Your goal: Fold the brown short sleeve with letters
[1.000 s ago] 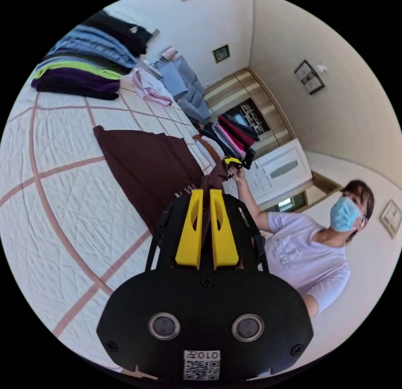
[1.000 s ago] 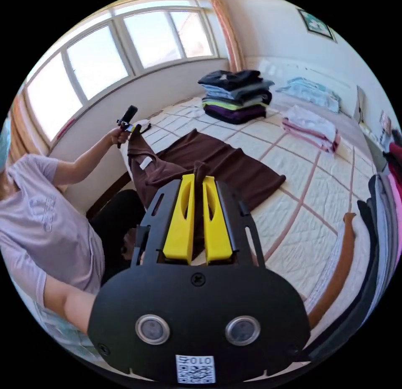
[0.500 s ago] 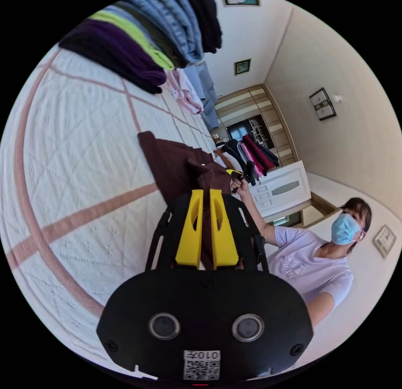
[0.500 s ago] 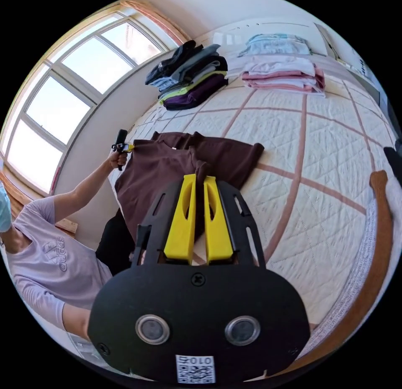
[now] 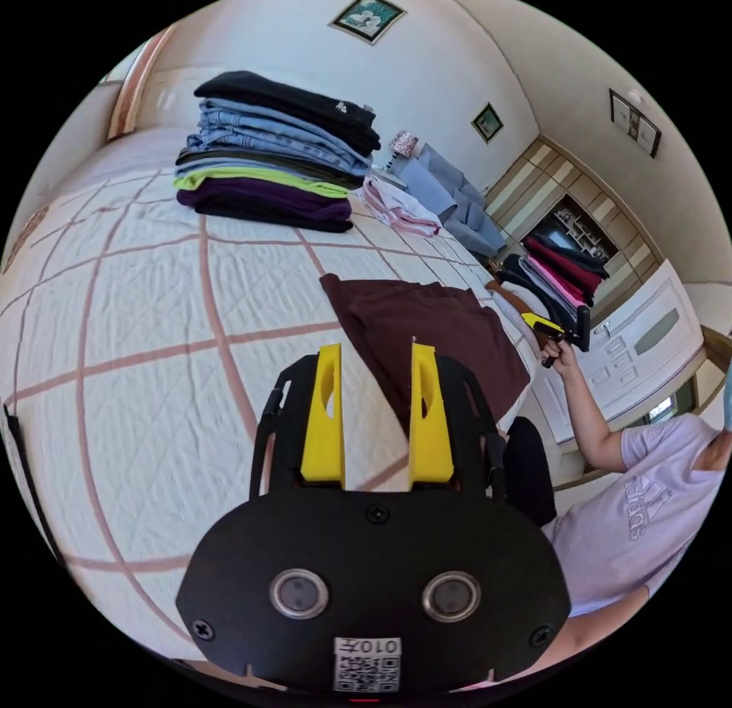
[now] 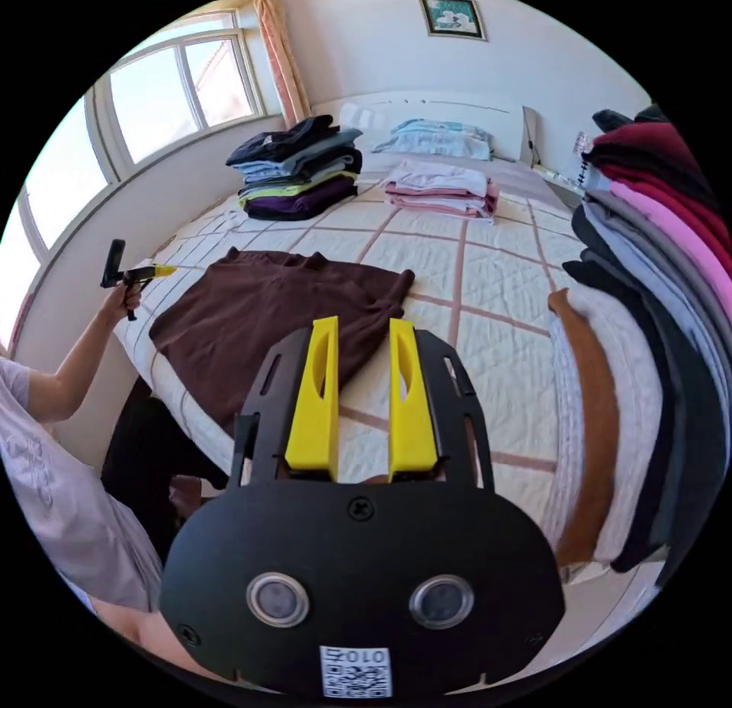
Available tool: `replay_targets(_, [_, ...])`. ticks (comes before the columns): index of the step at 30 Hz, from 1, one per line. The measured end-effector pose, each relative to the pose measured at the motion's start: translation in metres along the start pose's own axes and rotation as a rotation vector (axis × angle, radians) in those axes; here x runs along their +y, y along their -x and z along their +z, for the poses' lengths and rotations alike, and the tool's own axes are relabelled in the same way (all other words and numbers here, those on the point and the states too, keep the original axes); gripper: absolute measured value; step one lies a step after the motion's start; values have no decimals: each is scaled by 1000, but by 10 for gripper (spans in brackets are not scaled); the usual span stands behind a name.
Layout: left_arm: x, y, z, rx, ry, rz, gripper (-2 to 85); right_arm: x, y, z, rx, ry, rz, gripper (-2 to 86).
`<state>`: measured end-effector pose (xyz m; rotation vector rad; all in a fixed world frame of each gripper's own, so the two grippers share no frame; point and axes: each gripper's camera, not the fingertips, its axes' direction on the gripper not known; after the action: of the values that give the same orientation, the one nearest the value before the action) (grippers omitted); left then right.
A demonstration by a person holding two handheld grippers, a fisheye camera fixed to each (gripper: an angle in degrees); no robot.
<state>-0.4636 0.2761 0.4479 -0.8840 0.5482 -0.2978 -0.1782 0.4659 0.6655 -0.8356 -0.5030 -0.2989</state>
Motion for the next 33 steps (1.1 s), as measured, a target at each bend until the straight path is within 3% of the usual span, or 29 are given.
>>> replay_targets(4, [95, -54, 15, 73, 151, 120, 122, 86, 25, -12, -175, -1, -55, 110])
replay_targets(8, [142, -78, 41, 58, 166, 137, 121, 132, 45, 5, -218, 66, -58, 118])
replay_targets(20, [174, -140, 85, -85, 118, 263, 96, 127, 58, 30, -226, 97, -21, 100])
replay_targets(25, [186, -161, 123, -121, 229, 325, 63, 129, 55, 34, -235, 97, -8, 88])
replay_targets(33, [196, -170, 132, -7, 262, 317, 12, 111, 51, 16, -222, 138, 18, 52])
